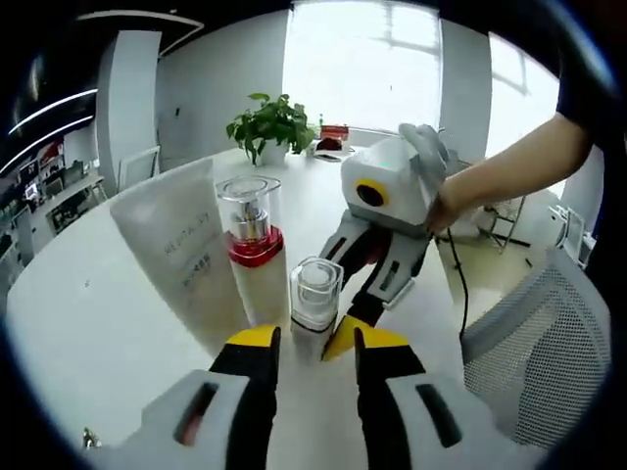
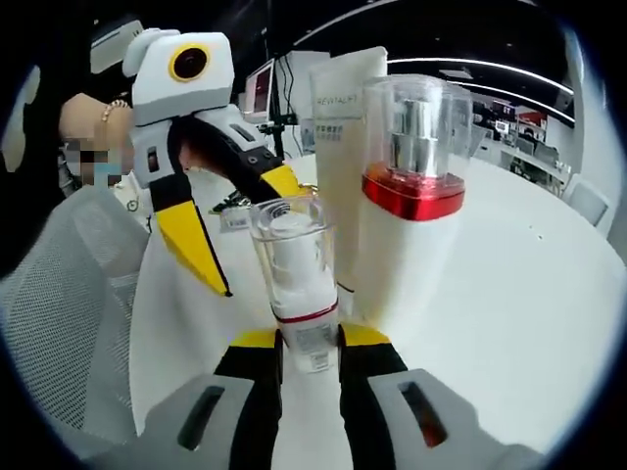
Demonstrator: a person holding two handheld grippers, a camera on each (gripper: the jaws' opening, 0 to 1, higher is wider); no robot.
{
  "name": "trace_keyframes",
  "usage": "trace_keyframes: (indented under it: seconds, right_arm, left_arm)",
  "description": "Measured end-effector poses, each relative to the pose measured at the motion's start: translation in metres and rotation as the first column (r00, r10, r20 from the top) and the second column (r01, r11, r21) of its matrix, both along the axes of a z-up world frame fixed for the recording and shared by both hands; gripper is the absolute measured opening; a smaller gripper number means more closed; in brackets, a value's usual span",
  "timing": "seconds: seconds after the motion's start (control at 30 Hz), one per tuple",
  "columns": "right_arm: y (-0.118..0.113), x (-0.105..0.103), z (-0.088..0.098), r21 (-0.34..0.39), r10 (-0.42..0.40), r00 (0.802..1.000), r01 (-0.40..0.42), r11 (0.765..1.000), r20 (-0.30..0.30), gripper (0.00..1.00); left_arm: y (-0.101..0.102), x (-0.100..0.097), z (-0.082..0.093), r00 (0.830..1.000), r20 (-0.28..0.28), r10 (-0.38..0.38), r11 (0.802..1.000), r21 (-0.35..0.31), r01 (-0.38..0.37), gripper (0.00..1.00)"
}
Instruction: Arrange the skincare products in the storage area until every visible bottle or jar stands upright without overlapping.
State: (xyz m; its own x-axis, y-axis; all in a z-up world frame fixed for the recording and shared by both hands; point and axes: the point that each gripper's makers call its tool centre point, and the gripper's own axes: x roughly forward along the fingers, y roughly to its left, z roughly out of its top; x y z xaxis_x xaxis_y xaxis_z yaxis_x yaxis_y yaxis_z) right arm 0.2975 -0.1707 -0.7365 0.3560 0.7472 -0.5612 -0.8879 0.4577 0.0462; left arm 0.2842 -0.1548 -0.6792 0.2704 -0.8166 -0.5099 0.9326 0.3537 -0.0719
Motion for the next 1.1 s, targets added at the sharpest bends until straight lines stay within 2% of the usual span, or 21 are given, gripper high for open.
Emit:
trace_keyframes:
  seconds: [0.3, 0.5, 0.93, 1.1]
  right_arm:
    - [-0.012, -0.005, -0.01, -0.034, -0.038, 0.999, 0.037, 0.999, -0.034, 0.23]
    - [-0.02, -0.012, -0.006, -0.046, -0.077, 0.996, 0.075, 0.996, -0.041, 0.32]
    - [-0.016, -0.039, 0.009, -0.065, -0.14, 0.99, 0.139, 0.988, -0.016, 0.51]
    - [-0.011, -0.049, 0.019, -0.067, -0.167, 0.986, 0.166, 0.984, 0.001, 0.57]
  left_arm:
    - [0.016, -0.011, -0.003, 0.999, -0.023, 0.035, 0.999, 0.018, -0.035, 0.31]
    - [0.026, -0.015, -0.003, 0.997, -0.033, 0.064, 0.998, 0.028, -0.063, 0.38]
    - [0.053, -0.04, -0.002, 0.986, -0.098, 0.132, 0.99, 0.059, -0.127, 0.47]
    - [0.067, -0.049, -0.003, 0.978, -0.118, 0.174, 0.983, 0.075, -0.166, 0.57]
